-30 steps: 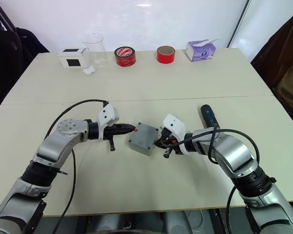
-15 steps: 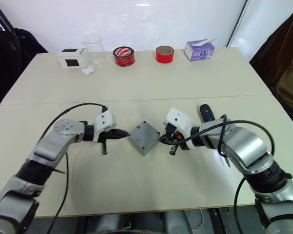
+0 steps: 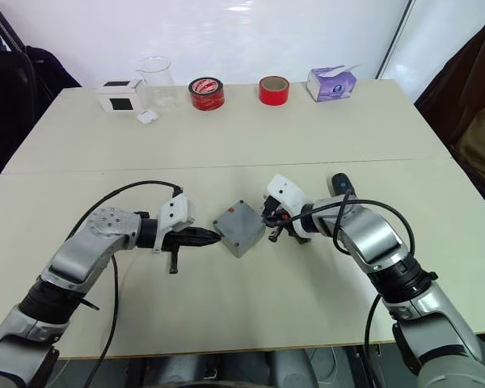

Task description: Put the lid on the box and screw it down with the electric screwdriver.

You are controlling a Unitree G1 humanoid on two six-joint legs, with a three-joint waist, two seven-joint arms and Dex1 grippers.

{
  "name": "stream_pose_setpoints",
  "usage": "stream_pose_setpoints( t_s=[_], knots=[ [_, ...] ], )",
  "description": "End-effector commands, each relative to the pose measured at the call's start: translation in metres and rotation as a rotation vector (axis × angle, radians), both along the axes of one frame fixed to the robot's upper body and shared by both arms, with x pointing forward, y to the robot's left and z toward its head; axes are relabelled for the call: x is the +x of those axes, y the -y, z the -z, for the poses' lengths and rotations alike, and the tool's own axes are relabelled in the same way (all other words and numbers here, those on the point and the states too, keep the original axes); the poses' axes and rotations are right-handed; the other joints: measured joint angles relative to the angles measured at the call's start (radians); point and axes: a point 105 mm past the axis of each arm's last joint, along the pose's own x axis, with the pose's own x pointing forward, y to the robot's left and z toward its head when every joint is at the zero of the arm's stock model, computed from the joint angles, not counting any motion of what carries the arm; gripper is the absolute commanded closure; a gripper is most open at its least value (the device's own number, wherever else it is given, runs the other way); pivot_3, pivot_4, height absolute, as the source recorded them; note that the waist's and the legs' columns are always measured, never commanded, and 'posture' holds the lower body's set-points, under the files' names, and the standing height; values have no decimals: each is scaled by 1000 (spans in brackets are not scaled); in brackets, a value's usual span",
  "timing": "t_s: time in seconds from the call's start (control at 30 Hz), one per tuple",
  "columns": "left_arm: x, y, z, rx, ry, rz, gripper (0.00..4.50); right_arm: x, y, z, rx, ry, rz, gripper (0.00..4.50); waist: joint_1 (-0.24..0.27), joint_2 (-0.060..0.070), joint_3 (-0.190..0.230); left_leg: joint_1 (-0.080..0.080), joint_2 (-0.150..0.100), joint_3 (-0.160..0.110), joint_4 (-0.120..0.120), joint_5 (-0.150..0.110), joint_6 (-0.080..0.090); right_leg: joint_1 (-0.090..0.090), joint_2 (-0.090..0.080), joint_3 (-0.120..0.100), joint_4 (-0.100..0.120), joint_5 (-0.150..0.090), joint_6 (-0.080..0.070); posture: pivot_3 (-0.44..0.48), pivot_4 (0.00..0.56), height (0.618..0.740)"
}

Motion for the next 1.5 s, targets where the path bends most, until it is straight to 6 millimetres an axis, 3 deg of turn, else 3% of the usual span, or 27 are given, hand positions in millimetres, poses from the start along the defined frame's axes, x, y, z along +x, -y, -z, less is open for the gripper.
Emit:
stream_pose_setpoints(
  t_s=[0.03, 0.33, 0.63, 0.73, 0.83, 0.97, 1.13, 1.17, 1.5],
  knots=[
    [5, 4, -14, -13, 65, 15, 4500, -15, -11, -9, 30, 0, -88, 4450, 0, 0, 0, 0, 0, 0, 0, 0, 0, 0, 0, 0, 0, 0, 0, 0, 150, 740],
    [0, 5, -11, -3, 60, 54, 4500, -37, -14, -11, 30, -40, -136, 4450, -2, 0, 0, 0, 0, 0, 0, 0, 0, 0, 0, 0, 0, 0, 0, 0, 150, 740],
    [0, -10, -17, 1, 66, 7, 4500, -25, 8, -21, -2, 57, -25, 4450, -2, 0, 0, 0, 0, 0, 0, 0, 0, 0, 0, 0, 0, 0, 0, 0, 150, 740],
    [-5, -18, -34, -25, 80, 2, 4500, -13, 25, -44, 66, 202, 54, 4450, -1, 0, 0, 0, 0, 0, 0, 0, 0, 0, 0, 0, 0, 0, 0, 0, 150, 740],
    [-11, -18, -52, -67, 101, 15, 4500, 0, 44, -50, 104, 267, 155, 3657, -1, 0, 0, 0, 0, 0, 0, 0, 0, 0, 0, 0, 0, 0, 0, 0, 150, 740],
    [-13, -11, -74, -122, 131, 33, 4500, 13, 59, -47, 142, 268, 230, 1893, -1, 0, 0, 1, 0, 0, 0, 0, 0, 1, 0, 0, 0, 0, 0, 0, 150, 740],
    [-9, -1, -88, -141, 170, 46, 4500, 29, 65, -36, 200, 224, 310, 188, -3, 0, 0, 1, 0, 0, 0, 0, 0, 1, 1, 0, 1, 0, 0, 0, 150, 740],
    [-9, 0, -90, -146, 171, 47, 4500, 30, 64, -35, 210, 215, 313, 36, -4, 0, 0, 1, 0, 0, 0, 0, 0, 1, 1, 1, 1, 0, 0, 0, 150, 740],
    [-9, 10, -98, -172, 183, 54, 4500, 50, 67, -23, 301, 117, 392, 36, -2, 0, 0, 1, 0, 0, 0, 1, -1, 1, 1, 1, 1, 0, 0, 0, 150, 740]
  ],
)
